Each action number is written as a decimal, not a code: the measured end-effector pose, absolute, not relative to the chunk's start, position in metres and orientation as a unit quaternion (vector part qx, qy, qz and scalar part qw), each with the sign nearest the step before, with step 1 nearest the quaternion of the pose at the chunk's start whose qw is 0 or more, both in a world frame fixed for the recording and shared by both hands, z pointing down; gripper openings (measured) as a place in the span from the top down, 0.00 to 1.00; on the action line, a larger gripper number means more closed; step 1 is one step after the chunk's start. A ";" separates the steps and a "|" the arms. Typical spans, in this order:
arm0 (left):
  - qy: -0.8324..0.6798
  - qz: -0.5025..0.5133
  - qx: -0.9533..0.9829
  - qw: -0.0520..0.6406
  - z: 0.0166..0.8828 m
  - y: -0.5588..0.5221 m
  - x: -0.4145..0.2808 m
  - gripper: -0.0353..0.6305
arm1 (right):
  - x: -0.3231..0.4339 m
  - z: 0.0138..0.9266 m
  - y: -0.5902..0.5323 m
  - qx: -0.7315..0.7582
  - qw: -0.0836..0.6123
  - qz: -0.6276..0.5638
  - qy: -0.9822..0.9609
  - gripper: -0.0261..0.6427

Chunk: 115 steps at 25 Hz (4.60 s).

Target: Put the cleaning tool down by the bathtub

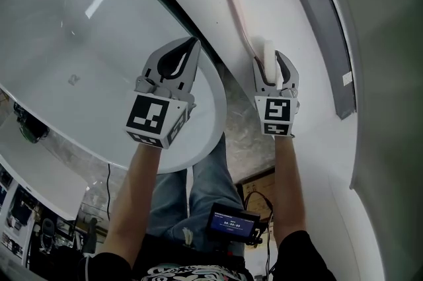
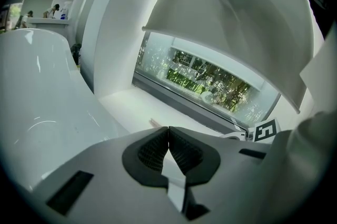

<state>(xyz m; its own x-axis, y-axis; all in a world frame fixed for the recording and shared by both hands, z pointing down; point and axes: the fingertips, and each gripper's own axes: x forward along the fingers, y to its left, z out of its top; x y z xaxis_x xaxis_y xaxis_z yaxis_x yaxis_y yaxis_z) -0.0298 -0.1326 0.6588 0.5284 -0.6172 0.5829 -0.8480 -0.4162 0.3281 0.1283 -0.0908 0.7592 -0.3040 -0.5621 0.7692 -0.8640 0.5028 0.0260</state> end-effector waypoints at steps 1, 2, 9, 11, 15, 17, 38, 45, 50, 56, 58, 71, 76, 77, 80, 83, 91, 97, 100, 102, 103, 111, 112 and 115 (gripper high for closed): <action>-0.446 0.189 0.820 0.304 0.659 -0.132 -0.030 0.92 | 0.128 0.758 -0.090 0.457 0.374 0.205 -0.781 0.62; -0.446 0.186 0.820 0.306 0.658 -0.132 -0.030 0.92 | 0.127 0.757 -0.089 0.457 0.373 0.208 -0.780 0.62; -0.449 0.171 0.819 0.313 0.655 -0.135 -0.030 0.92 | 0.114 0.743 -0.073 0.448 0.355 0.232 -0.787 0.59; -0.451 0.165 0.819 0.314 0.653 -0.136 -0.029 0.92 | 0.110 0.736 -0.069 0.447 0.345 0.236 -0.791 0.59; -0.453 0.165 0.818 0.314 0.654 -0.136 -0.028 0.92 | 0.111 0.731 -0.062 0.449 0.330 0.247 -0.793 0.59; -0.452 0.168 0.817 0.317 0.657 -0.134 -0.027 0.92 | 0.113 0.733 -0.062 0.453 0.323 0.258 -0.790 0.59; -0.437 0.165 0.827 0.312 0.636 -0.131 -0.029 0.92 | 0.123 0.669 -0.089 0.493 0.196 0.324 -0.783 0.75; -0.435 0.167 0.839 0.282 0.588 -0.136 -0.036 0.92 | 0.110 0.621 -0.095 0.488 0.199 0.277 -0.803 0.92; -0.433 0.172 0.843 0.269 0.554 -0.127 -0.051 0.92 | 0.104 0.583 -0.084 0.498 0.216 0.253 -0.801 0.92; -0.424 0.181 0.853 0.245 0.508 -0.119 -0.059 0.92 | 0.112 0.529 -0.073 0.530 0.214 0.236 -0.786 0.92; -0.425 0.182 0.854 0.238 0.492 -0.115 -0.060 0.92 | 0.113 0.513 -0.067 0.538 0.213 0.230 -0.783 0.92; -0.428 0.150 0.867 0.208 0.392 -0.080 -0.073 0.92 | 0.123 0.386 -0.032 0.592 0.186 0.162 -0.767 0.92; -0.427 0.137 0.876 0.177 0.335 -0.063 -0.088 0.92 | 0.124 0.330 -0.006 0.618 0.143 0.150 -0.759 0.92; -0.429 0.133 0.877 0.171 0.325 -0.059 -0.091 0.92 | 0.124 0.320 0.000 0.624 0.138 0.147 -0.755 0.92; -0.432 0.122 0.879 0.158 0.299 -0.046 -0.098 0.92 | 0.120 0.294 0.016 0.636 0.131 0.136 -0.748 0.92; -0.432 0.114 0.882 0.149 0.280 -0.035 -0.101 0.92 | 0.114 0.272 0.029 0.645 0.119 0.133 -0.743 0.92; -0.425 0.080 0.896 0.096 0.204 -0.002 -0.104 0.92 | 0.111 0.215 0.065 0.675 0.062 0.123 -0.724 0.92; -0.423 0.049 0.902 0.071 0.161 0.019 -0.103 0.92 | 0.107 0.168 0.090 0.684 0.055 0.080 -0.723 0.92; -0.427 0.024 0.902 0.056 0.130 0.029 -0.107 0.92 | 0.103 0.141 0.103 0.688 0.041 0.061 -0.722 0.92; -0.425 0.012 0.904 0.042 0.113 0.030 -0.108 0.92 | 0.101 0.127 0.106 0.691 0.028 0.053 -0.720 0.92; -0.425 0.009 0.905 0.035 0.108 0.031 -0.107 0.92 | 0.101 0.123 0.107 0.692 0.022 0.052 -0.720 0.92; -0.421 -0.006 0.907 0.018 0.088 0.044 -0.101 0.92 | 0.101 0.095 0.118 0.696 0.007 0.025 -0.717 0.92; -0.419 -0.007 0.908 0.016 0.089 0.044 -0.101 0.92 | 0.099 0.095 0.118 0.695 0.005 0.025 -0.719 0.92; -0.415 -0.007 0.910 0.016 0.092 0.045 -0.099 0.92 | 0.095 0.099 0.118 0.690 0.004 0.029 -0.723 0.92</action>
<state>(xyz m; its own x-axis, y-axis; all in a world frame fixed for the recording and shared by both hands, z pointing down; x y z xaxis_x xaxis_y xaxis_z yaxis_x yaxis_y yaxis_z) -0.0990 0.0452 0.0918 0.6550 -0.7556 0.0003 -0.7551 -0.6546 0.0351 0.0949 0.1176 0.0995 -0.0466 -0.9979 0.0453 -0.9983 0.0449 -0.0365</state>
